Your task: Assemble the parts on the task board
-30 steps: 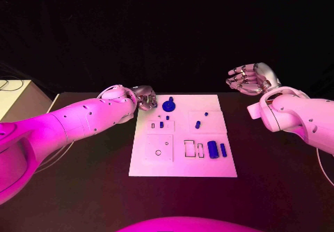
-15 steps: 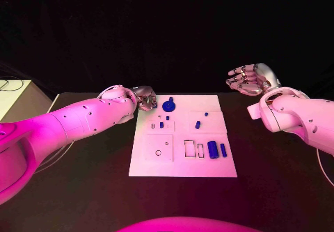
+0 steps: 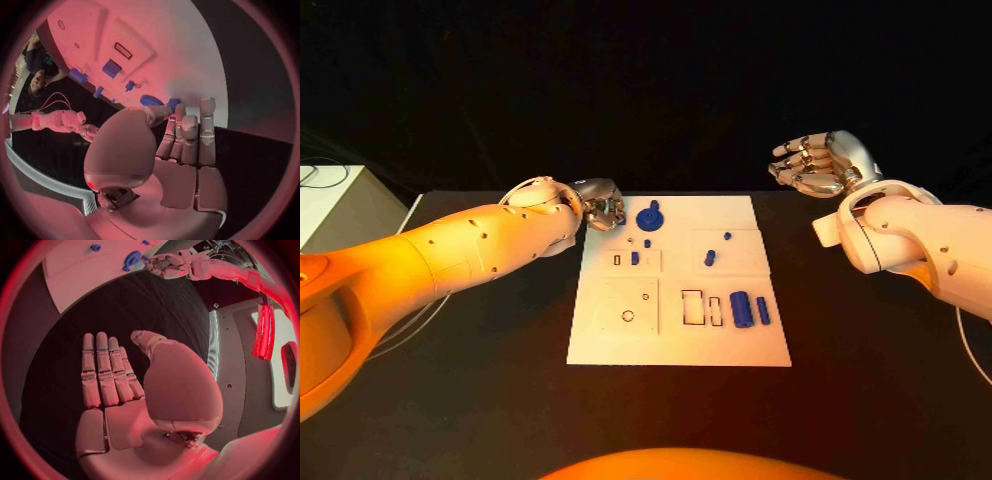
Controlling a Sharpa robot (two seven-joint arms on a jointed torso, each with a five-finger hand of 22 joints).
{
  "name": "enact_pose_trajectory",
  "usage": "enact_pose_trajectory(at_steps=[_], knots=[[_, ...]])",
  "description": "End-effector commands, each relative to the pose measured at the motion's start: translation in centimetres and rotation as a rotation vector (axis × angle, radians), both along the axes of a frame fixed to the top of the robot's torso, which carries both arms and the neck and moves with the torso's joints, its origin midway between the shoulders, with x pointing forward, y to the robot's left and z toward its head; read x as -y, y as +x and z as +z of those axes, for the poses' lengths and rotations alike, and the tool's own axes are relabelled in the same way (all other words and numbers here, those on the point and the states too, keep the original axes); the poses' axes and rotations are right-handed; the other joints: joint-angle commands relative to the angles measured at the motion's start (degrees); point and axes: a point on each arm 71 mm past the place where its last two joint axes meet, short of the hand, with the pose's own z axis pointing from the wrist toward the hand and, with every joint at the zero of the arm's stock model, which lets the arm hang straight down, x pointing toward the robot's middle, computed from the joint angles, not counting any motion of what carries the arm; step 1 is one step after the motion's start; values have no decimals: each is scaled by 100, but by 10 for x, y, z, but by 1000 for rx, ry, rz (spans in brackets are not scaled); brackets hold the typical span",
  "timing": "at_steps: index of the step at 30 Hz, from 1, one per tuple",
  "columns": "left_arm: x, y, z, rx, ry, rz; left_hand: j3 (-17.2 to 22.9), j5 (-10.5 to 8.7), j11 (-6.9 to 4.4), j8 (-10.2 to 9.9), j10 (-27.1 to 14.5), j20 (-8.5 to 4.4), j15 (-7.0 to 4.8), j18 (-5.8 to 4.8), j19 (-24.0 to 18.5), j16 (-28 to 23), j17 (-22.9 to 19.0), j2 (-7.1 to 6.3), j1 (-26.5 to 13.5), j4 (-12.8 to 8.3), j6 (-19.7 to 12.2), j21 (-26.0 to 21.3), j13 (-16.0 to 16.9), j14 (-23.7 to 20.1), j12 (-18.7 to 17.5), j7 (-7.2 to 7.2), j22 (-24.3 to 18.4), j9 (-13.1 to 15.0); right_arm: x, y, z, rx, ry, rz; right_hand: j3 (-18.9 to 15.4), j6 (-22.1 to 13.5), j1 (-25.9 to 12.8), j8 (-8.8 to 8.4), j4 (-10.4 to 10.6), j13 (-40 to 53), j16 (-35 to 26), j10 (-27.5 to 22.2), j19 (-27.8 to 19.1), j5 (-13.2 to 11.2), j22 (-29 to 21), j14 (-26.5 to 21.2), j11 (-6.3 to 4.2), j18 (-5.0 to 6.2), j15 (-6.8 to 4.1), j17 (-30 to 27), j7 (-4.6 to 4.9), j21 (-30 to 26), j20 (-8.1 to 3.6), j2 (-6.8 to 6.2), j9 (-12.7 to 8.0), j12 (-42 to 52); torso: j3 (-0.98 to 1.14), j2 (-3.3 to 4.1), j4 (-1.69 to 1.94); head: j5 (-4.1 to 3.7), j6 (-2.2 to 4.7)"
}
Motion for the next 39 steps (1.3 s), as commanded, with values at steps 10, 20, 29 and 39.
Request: enact_pose_trajectory(at_steps=[10,20,29,39], knots=[[2,-3,0,29,-12,-26,-225,-27,-1,-4,37,-2,-19,-17,-28,6,3,-278,-51,-125,-63,-3,-25,-7,-6,14,14,1883,0,-1,-1,-4,-3,14,-8,32,-52,-40,-16,-9,-34,39,-16,36,-14,42,-6,63,11,-7,14,-6,8,-8,-4,-1,-1,2,-3,10,-2],[1,-3,1,33,-11,-22,-258,-27,4,-27,47,-1,-16,-18,-26,9,11,-333,-55,-151,-82,-5,-29,-3,-11,20,17,1866,0,-1,-1,-5,-3,14,-7,32,-53,-41,-16,-10,-36,39,-16,38,-17,40,-6,63,12,-8,14,-6,8,-7,-5,-1,0,2,-6,16,-8],[0,-3,0,28,-7,-18,-267,-27,6,-31,57,1,-14,-20,-19,9,11,-339,-63,-150,-76,1,-31,-3,-10,21,22,1861,-1,-1,-2,-5,-3,14,-7,32,-53,-41,-16,-10,-36,39,-16,38,-17,40,-6,63,12,-8,14,-6,8,-7,-5,-1,4,3,-9,16,-8],[-2,-2,-2,6,2,-16,-186,-23,15,-74,85,11,-4,-17,-24,5,3,-96,-91,-57,-59,-34,-50,-7,-35,30,14,1820,-1,-1,-2,-6,-2,15,-7,32,-53,-41,-16,-10,-36,39,-16,38,-17,40,-6,63,12,-8,14,-6,8,-7,-5,-1,2,5,-10,14,-10]])
